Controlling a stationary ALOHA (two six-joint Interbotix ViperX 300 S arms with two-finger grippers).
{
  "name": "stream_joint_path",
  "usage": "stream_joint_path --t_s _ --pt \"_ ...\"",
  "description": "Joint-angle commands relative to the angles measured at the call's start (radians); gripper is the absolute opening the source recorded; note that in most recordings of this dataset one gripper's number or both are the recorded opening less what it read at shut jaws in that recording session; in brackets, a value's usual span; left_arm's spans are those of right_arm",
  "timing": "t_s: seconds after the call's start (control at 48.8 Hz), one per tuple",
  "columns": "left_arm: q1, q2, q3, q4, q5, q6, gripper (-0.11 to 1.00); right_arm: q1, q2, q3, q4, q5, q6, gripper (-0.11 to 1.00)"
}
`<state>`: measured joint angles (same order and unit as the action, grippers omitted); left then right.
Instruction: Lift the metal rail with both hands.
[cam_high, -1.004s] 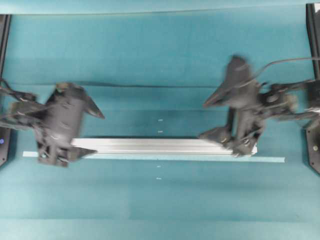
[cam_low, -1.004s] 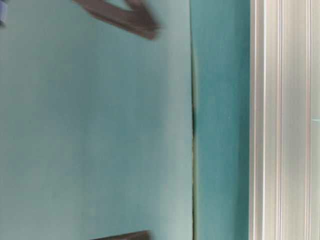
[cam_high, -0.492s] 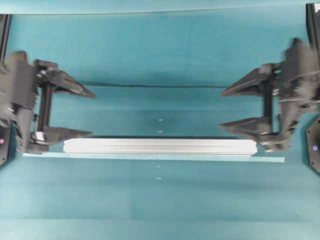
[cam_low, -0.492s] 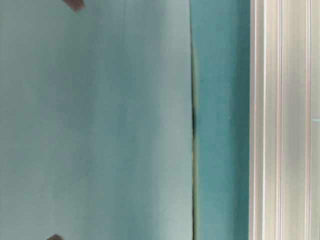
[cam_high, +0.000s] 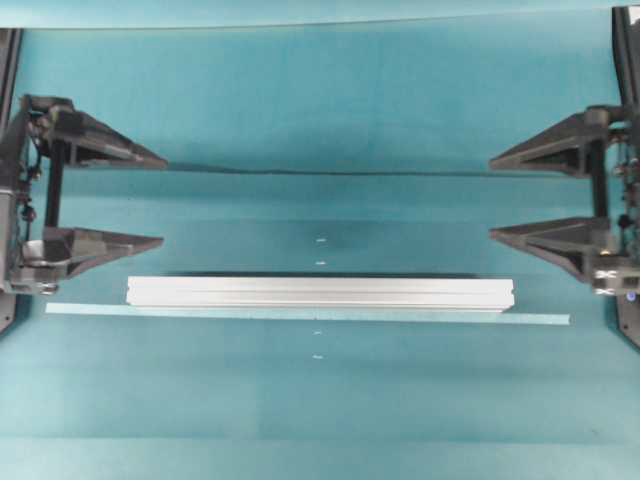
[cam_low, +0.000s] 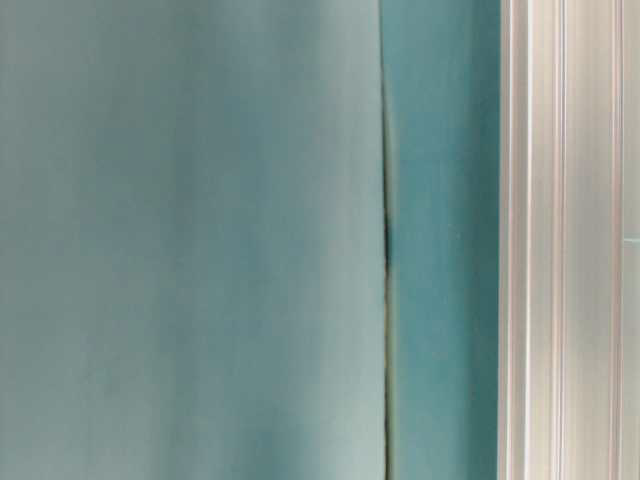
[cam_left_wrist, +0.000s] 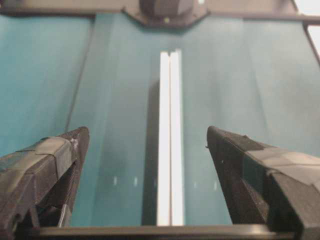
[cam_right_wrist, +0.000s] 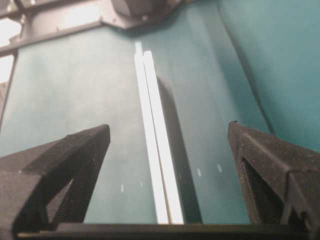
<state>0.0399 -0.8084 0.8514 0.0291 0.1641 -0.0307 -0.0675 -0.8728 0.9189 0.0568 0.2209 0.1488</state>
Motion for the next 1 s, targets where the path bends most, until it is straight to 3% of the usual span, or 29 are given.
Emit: stream_joint_path --t_s 0.0,0.164,0.983 --pt "0.005 -0.011 -0.012 0.000 -0.028 -0.021 0.93 -0.003 -0.012 -0.009 -0.002 -0.006 0.000 0.97" --pt "0.011 -0.034 -0.008 0.000 -0.054 -0.081 0.93 -0.003 -0.040 -0.008 -0.003 -0.003 0.000 0.97" --pt "0.015 -0.071 -0.005 0.002 -0.051 -0.083 0.93 -0.002 -0.115 0.028 -0.003 0.017 0.005 0.97"
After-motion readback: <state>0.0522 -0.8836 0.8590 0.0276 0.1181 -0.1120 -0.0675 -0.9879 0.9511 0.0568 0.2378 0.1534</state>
